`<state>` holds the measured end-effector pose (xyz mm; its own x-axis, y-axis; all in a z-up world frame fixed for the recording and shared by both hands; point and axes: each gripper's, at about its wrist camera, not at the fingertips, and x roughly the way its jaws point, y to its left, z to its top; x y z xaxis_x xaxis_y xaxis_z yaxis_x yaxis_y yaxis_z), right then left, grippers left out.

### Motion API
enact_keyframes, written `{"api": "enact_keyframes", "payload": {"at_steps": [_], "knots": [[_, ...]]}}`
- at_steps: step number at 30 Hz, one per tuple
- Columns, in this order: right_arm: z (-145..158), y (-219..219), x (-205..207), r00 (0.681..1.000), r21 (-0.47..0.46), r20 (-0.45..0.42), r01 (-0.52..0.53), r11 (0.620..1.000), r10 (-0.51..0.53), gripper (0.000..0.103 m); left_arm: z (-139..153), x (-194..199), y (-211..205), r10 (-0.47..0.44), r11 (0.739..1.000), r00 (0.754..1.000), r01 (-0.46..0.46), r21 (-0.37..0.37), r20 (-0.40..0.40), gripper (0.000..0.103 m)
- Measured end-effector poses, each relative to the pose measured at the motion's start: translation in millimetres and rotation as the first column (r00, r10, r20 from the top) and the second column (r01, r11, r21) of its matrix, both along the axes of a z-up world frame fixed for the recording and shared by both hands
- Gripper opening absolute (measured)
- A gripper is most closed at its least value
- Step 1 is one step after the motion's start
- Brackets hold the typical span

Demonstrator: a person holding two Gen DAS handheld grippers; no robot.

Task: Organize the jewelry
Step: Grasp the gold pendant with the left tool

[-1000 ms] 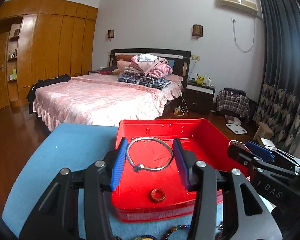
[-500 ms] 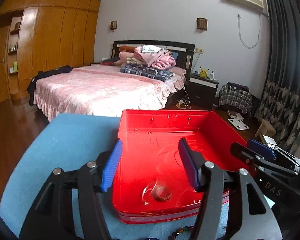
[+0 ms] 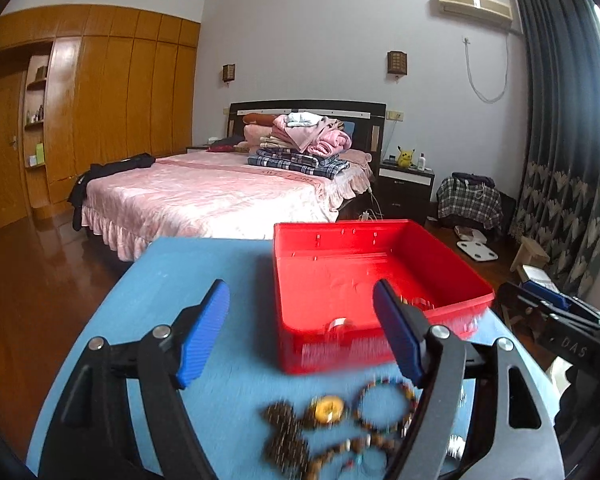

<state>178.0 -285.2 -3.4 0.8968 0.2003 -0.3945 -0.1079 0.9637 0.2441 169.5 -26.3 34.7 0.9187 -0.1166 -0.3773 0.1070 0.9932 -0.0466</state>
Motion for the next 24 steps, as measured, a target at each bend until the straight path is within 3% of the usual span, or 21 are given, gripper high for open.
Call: {"api": "enact_keyframes", "payload": {"at_steps": [11,24], "knots": [[-27.3,9.3,-65.0,0.999,-0.045,-0.032,-0.001,0.999,-0.001,0.061,-46.8,-69.6,3.6,-0.017,1.0,0.997,0.018,0.014,-0.074,0.071],[-50.8,33.5,-93.0,0.997,-0.093,-0.064,-0.058,0.994,0.052,0.061,-98.7,-95.8,-6.2,-0.078,0.996,0.985,0.082,0.021,-0.155,0.056]]}}
